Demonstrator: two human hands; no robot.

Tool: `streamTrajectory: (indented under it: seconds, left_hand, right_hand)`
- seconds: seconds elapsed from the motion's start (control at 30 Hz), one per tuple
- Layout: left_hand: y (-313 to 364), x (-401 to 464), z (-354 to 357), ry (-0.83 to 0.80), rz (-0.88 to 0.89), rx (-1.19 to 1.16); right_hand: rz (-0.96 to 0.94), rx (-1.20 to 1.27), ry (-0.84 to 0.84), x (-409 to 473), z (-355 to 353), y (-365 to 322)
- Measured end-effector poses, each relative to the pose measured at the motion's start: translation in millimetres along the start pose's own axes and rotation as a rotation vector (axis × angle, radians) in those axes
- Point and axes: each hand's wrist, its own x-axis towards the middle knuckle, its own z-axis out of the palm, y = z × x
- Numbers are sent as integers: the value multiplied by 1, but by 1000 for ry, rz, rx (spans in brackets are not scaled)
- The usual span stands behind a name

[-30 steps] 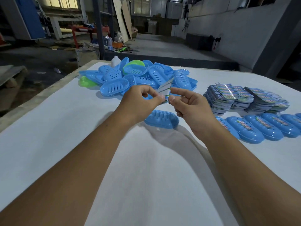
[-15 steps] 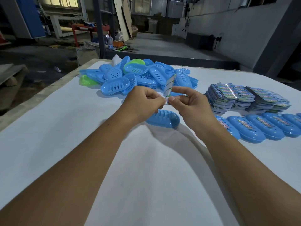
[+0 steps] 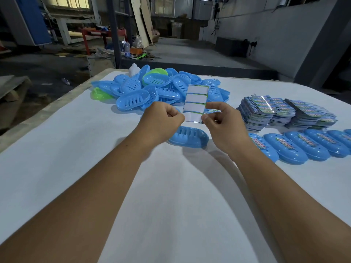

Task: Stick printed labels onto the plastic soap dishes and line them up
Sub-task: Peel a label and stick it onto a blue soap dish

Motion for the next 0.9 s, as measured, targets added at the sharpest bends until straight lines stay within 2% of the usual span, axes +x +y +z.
streamTrajectory:
  seconds: [0.3,0.67,0.9]
  left_hand:
    - [-4,3,-7,127,28,344]
    - [-6,5,-9,138,-11,345]
    - [-6,5,-9,144,-1,339]
  right_hand:
    - [39,-296,35,5,-11,9]
    - [129,-381,105,8,-22,10]
    - [211,-629,46,3,-29,5]
